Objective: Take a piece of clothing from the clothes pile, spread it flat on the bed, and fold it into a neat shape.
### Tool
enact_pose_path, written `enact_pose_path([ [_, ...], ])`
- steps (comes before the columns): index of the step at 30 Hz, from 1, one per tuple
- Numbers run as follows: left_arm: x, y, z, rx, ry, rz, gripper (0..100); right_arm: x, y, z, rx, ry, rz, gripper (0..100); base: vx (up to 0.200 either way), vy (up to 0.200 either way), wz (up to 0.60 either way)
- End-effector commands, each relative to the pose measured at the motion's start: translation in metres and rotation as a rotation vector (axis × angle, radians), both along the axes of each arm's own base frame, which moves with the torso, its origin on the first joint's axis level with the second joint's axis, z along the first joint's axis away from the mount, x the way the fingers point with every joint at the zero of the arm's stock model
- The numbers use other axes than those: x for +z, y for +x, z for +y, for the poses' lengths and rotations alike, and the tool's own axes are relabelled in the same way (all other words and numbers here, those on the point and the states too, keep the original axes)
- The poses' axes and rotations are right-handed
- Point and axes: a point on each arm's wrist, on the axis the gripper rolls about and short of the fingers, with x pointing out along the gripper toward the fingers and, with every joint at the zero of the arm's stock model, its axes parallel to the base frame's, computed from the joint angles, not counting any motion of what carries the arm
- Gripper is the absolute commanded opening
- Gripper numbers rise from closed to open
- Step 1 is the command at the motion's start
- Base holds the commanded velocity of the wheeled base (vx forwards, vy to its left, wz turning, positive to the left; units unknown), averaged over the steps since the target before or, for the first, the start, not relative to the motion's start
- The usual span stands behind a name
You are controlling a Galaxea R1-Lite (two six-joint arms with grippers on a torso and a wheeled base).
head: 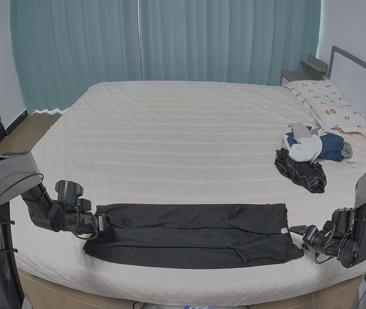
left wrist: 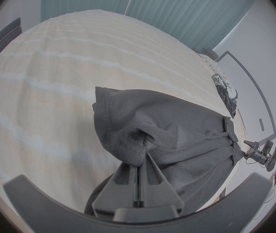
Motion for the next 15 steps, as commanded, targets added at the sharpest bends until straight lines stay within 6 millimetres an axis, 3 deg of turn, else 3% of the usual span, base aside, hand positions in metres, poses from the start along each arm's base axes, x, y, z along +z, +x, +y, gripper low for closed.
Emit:
enact_pose_path([
  [1,0.002,0.002,0.000,0.001,-0.001,-0.010,0,0.001,0.001,0.000,0.000,-0.001,-0.012,100,-0.200,0.000,0.00],
  [2,0.002,0.002,0.001,0.003,-0.001,-0.010,0,0.001,0.001,0.000,0.000,-0.001,-0.014,100,-0.200,0.000,0.00],
  [15,0.013,0.021,-0.009,0.130,-0.083,-0.133,0,0.001,0.001,0.000,-0.001,0.000,-0.013,100,0.000,0.000,0.00],
])
